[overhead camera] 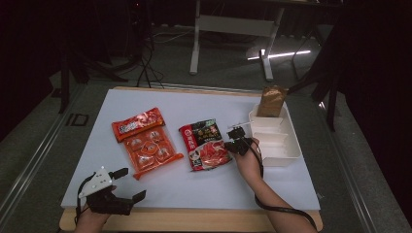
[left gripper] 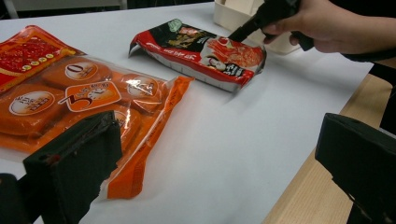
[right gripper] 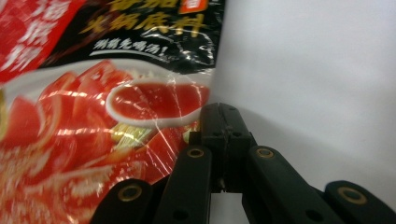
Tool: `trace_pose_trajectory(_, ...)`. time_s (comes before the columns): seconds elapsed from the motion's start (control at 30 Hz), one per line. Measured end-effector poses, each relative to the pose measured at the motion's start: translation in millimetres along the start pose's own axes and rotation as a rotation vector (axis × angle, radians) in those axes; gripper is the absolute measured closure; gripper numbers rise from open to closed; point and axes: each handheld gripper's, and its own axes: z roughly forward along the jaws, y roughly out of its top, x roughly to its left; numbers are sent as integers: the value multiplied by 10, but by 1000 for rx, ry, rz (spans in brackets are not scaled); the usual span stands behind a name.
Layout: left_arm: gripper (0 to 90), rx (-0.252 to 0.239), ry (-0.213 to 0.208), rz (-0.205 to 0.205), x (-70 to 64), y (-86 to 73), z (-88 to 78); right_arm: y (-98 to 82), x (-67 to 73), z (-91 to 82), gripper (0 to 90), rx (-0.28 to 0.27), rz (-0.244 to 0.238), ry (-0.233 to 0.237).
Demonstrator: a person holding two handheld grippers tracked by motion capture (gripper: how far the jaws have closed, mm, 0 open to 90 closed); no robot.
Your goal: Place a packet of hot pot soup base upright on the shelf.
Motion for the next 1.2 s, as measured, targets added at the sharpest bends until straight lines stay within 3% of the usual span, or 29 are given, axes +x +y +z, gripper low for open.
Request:
trace_pose_trajectory(0.43,1,0,-4,2,-4,2,9,-191,181,-105,900,17,-44,75)
trace_pose_trajectory(0.5,1,-1,-7,4,-2,2,13,-200,162,-103,900,20,-19,99)
trace_pose_trajectory(0.67,1,-6,-9,13,4,6,14,-195,142,-118,900,12,-48,70)
trace_pose_trajectory(0.8,1,-25,-46,5,6,15,18,-137,146,-281,900,-56,-73,31)
trace_pose_trajectory(0.93,1,-8,-56,0,-21,46,34,-116,204,-458,894,-110,-97,45)
trace_pose_trajectory(1.1,1,44,-54,-10,-76,147,80,-153,269,-759,795,-192,-117,80)
trace_pose_trajectory(1.2,1,39,-70,-33,-87,204,121,-193,279,-934,696,-242,-125,103)
